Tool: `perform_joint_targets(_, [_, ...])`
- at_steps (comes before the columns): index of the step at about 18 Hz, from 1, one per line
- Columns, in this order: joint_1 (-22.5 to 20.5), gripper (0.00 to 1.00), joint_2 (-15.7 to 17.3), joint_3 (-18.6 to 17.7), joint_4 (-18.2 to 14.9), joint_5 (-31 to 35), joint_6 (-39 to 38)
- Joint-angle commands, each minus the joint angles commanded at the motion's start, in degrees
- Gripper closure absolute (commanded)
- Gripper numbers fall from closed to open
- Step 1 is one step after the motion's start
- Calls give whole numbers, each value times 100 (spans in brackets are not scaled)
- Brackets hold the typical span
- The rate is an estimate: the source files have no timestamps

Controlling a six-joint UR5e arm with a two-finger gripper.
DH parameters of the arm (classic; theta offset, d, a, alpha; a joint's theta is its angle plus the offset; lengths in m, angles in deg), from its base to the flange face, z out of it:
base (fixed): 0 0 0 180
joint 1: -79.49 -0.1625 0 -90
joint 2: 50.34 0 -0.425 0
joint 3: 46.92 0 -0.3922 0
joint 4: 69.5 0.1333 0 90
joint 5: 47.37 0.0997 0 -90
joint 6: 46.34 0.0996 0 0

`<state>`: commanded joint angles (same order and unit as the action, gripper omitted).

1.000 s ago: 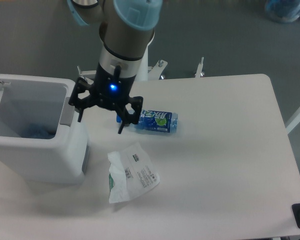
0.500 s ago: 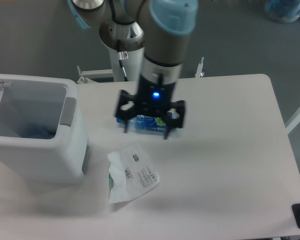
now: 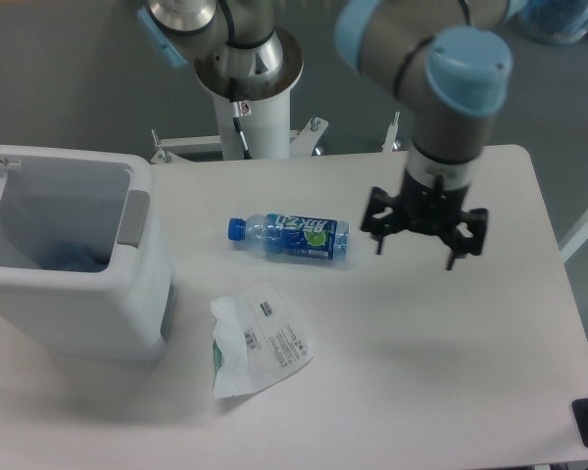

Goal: Open the trash can

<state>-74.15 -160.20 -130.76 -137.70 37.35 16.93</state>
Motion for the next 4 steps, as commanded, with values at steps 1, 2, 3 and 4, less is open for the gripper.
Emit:
perform_joint_targets(1, [18,0,-18,-9,9,17,18])
perform_joint_targets(2, [26,0,-44,-52,9,52,10])
perform_joint_targets(3, [27,0,-44,-114,18,88,10])
perform_joint_targets(4, [35,0,-44,-175,35,114,10])
